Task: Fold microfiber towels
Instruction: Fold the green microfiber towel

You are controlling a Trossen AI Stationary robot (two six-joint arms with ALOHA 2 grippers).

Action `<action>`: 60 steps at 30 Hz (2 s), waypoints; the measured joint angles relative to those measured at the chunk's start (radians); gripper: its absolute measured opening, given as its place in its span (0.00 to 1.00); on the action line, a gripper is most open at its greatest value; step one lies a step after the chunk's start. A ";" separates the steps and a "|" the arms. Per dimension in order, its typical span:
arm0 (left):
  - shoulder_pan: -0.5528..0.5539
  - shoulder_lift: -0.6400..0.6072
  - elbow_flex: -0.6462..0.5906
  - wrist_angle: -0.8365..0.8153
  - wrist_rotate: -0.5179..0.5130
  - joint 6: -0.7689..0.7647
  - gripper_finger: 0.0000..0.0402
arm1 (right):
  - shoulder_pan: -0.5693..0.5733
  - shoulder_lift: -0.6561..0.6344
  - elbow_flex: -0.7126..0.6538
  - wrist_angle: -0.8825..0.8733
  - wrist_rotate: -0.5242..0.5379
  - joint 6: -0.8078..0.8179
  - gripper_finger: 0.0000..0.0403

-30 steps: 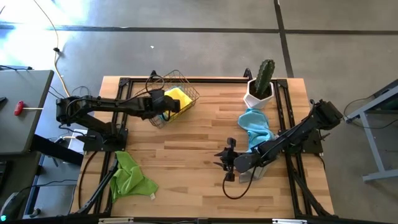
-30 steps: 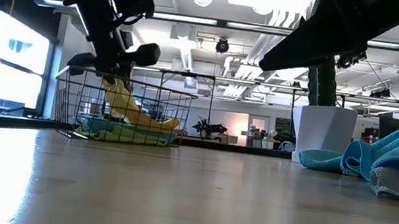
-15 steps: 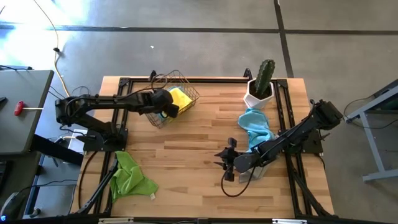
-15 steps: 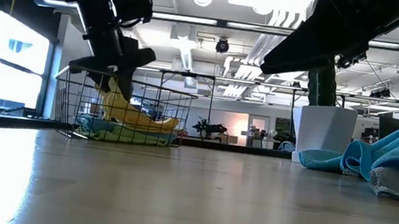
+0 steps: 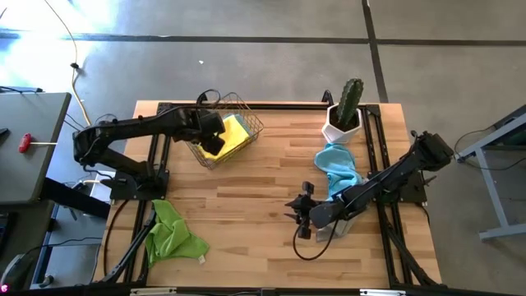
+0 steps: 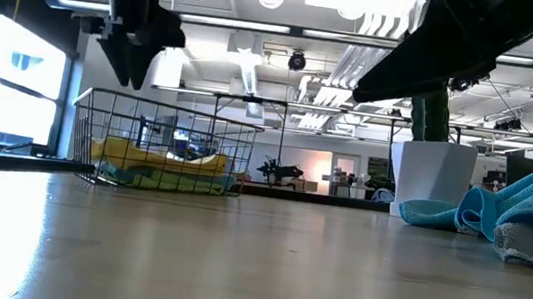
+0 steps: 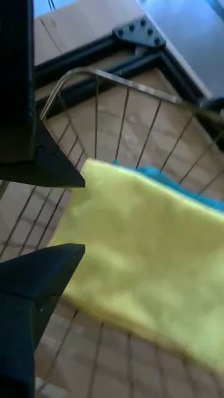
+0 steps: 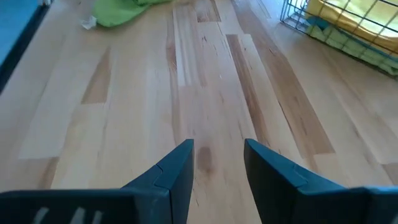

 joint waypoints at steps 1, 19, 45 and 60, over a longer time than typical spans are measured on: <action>-0.013 0.000 0.006 -0.006 0.020 0.000 0.36 | 0.000 -0.010 0.000 -0.020 0.000 0.001 0.33; -0.800 0.007 0.008 0.003 0.232 -0.368 0.36 | 0.003 -0.128 0.000 -0.434 -0.205 0.403 0.33; -1.301 0.392 0.007 -0.071 0.556 -0.713 0.36 | 0.013 -0.128 0.000 -0.365 -0.130 0.392 0.33; -1.101 0.516 0.007 0.324 0.304 -0.267 0.36 | 0.047 -0.128 0.000 -0.355 -0.131 0.392 0.33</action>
